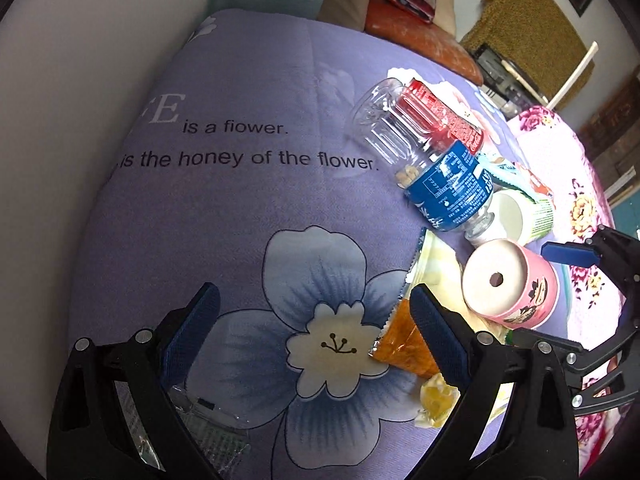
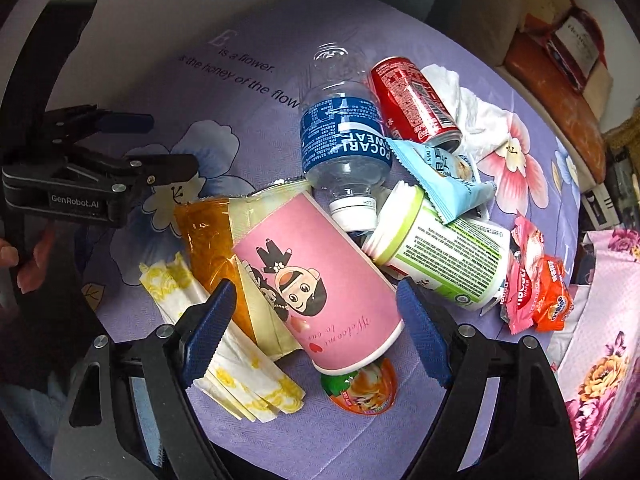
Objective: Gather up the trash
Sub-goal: 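Return both tools to the pile and grasp the white supplement bottle with the right tool, then grasp the pink paper cup with the left tool while the right tool lifts the bottle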
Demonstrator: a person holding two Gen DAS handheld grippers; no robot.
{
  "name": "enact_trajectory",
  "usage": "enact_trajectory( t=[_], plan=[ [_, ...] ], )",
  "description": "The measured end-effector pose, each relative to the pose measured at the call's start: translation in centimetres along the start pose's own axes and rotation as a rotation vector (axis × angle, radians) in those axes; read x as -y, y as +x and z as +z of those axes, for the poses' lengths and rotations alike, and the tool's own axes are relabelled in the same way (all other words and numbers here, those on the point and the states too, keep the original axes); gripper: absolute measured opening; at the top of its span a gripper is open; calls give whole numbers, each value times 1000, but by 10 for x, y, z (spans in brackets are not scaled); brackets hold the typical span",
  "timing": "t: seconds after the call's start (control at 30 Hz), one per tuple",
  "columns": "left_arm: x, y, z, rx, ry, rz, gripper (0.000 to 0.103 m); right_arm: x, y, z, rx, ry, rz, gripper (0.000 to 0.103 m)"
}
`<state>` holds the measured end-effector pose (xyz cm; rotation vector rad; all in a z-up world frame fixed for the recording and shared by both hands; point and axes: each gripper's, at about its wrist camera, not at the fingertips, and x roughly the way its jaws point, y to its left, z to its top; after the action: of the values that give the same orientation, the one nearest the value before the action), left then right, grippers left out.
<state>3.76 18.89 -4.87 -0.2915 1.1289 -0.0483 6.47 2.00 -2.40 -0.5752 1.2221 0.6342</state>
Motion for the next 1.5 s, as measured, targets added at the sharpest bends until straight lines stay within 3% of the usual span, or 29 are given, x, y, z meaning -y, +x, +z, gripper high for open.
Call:
enact_trajectory(
  t=[0.17, 0.2, 0.27, 0.33, 0.47, 0.5, 0.53, 0.67, 0.7, 0.73, 0.8, 0.93, 1.0, 1.1, 1.2, 1.4, 1.5],
  plan=[
    [-9, 2, 2, -5, -24, -4, 96, -4, 9, 4, -13, -14, -14, 78],
    [-8, 2, 2, -8, -28, -6, 96, -5, 9, 4, -9, -15, -19, 70],
    [-6, 2, 2, -14, -34, -14, 96, -6, 6, 2, 3, -7, -12, 67],
    [-3, 3, 3, -12, -42, -24, 96, -2, -2, 0, 19, 35, 29, 53],
    [10, 4, 13, -3, -66, -60, 96, 13, -24, -6, 84, 135, 83, 45],
    [13, 4, 16, -1, -72, -67, 96, 17, -28, -9, 97, 157, 92, 33],
    [18, 5, 19, 2, -75, -75, 96, 21, -31, -11, 104, 174, 102, 14],
    [34, 9, 32, 10, -70, -82, 96, 26, -19, -21, 48, 202, 130, 15],
    [35, 10, 32, 13, -72, -83, 96, 26, -15, -22, 35, 206, 133, 20],
    [35, 10, 32, 17, -73, -80, 96, 27, -14, -23, 39, 209, 138, 35],
    [34, 11, 29, 19, -74, -61, 96, 29, -17, -23, 47, 210, 137, 52],
    [30, 10, 23, -10, -86, -75, 96, 41, -31, -25, 82, 205, 107, 53],
    [35, 6, 19, -17, -74, -85, 96, 56, -36, -29, 106, 231, 69, 59],
    [54, 4, 11, -46, -18, -113, 96, 79, -24, -36, 81, 271, 38, 59],
    [69, 7, 7, -68, 22, -120, 96, 88, -3, -38, 32, 262, 53, 60],
    [66, 13, 3, -87, -16, -86, 96, 93, 28, -32, -10, 241, 142, 64],
    [65, 8, 4, -85, -27, -80, 96, 101, 28, -40, 3, 276, 194, 56]
  ],
)
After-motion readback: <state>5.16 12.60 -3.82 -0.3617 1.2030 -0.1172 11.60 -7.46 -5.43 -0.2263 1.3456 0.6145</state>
